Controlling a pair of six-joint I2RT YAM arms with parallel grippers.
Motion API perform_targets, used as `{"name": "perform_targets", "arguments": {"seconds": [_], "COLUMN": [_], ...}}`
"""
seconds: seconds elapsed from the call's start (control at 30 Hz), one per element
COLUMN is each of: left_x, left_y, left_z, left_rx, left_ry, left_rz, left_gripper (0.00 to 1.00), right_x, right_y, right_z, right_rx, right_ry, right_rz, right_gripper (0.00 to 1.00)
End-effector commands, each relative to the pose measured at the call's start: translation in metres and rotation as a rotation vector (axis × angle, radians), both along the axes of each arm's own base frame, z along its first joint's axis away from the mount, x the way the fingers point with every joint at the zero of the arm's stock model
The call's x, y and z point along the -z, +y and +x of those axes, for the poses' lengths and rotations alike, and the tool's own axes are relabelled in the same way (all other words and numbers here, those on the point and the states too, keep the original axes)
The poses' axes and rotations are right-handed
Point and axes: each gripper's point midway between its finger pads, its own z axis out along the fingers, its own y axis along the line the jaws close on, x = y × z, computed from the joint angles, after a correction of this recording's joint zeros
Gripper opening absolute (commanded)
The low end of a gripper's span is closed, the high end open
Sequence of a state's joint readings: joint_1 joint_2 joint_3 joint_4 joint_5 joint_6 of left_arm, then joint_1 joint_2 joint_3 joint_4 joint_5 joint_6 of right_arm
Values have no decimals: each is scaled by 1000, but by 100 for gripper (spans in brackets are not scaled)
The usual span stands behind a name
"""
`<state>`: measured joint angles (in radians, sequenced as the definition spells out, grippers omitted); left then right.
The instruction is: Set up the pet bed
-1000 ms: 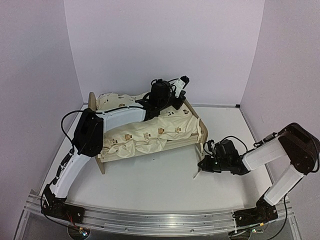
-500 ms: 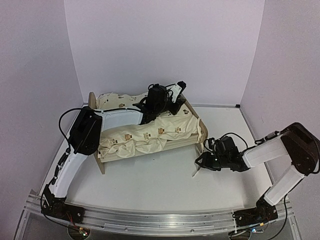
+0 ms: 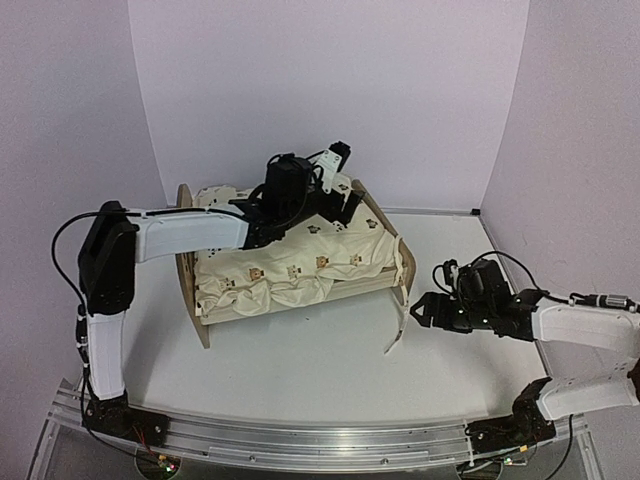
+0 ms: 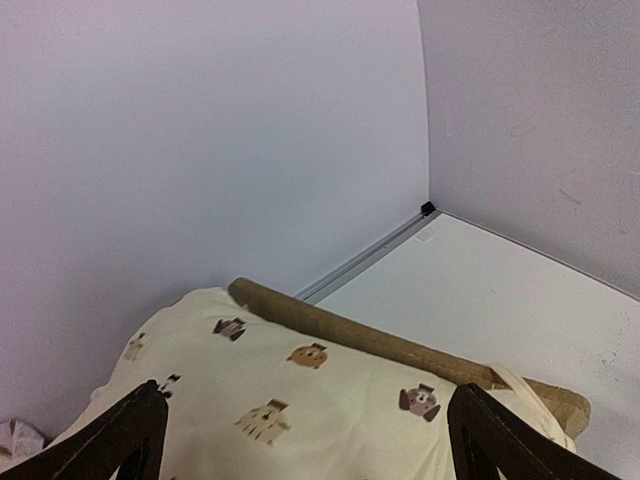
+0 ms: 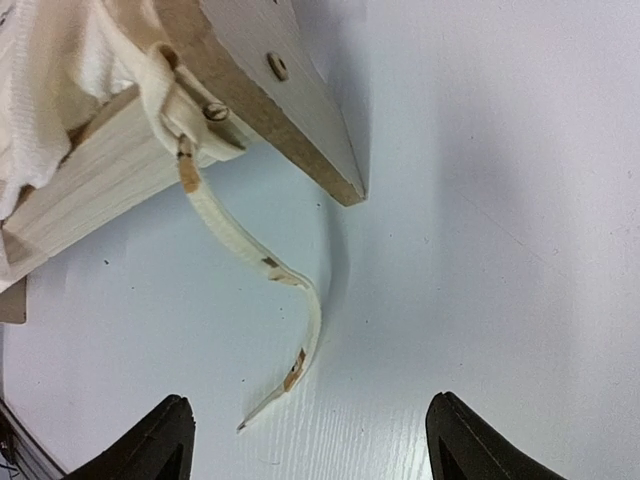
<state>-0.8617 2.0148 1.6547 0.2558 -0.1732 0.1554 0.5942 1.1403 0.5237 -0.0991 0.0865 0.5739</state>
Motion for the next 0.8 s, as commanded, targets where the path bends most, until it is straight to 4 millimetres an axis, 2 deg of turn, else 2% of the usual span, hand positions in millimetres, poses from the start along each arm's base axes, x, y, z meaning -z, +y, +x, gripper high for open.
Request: {"name": "perform_targets", "arguments": {"seconds": [0.0, 0.17, 0.3, 0.33, 0.47, 0.6, 0.77], "left_x": [-26, -11, -3, -8, -11, -7, 1], "left_y": [58, 102, 137, 148, 188, 225, 272], "left_z": [-8, -29, -57, -66, -98, -116, -135], "left_rx": [-171, -278, -313, -317, -352, -444, -567], "left_ry": [48, 189, 256, 264, 316, 365, 354], "left_rz": [-100, -85, -117, -140, -177, -178, -182], "left_gripper": [99, 99, 99, 100, 93, 95, 97], "right_x": [-40, -93, -115, -119, -124, -122, -112], "right_y": [16, 60, 110, 126, 189, 249, 310], "right_z": [3, 6, -1, -5, -23, -39, -42], "right_rx": [-104, -278, -450, -502, -684, -836, -958], "right_ry": [-48, -104, -143, -155, -224, -256, -305], "right_rz": [18, 125, 132, 124, 43, 18, -17], "right_gripper": [80, 77, 76, 76, 76, 76, 76]}}
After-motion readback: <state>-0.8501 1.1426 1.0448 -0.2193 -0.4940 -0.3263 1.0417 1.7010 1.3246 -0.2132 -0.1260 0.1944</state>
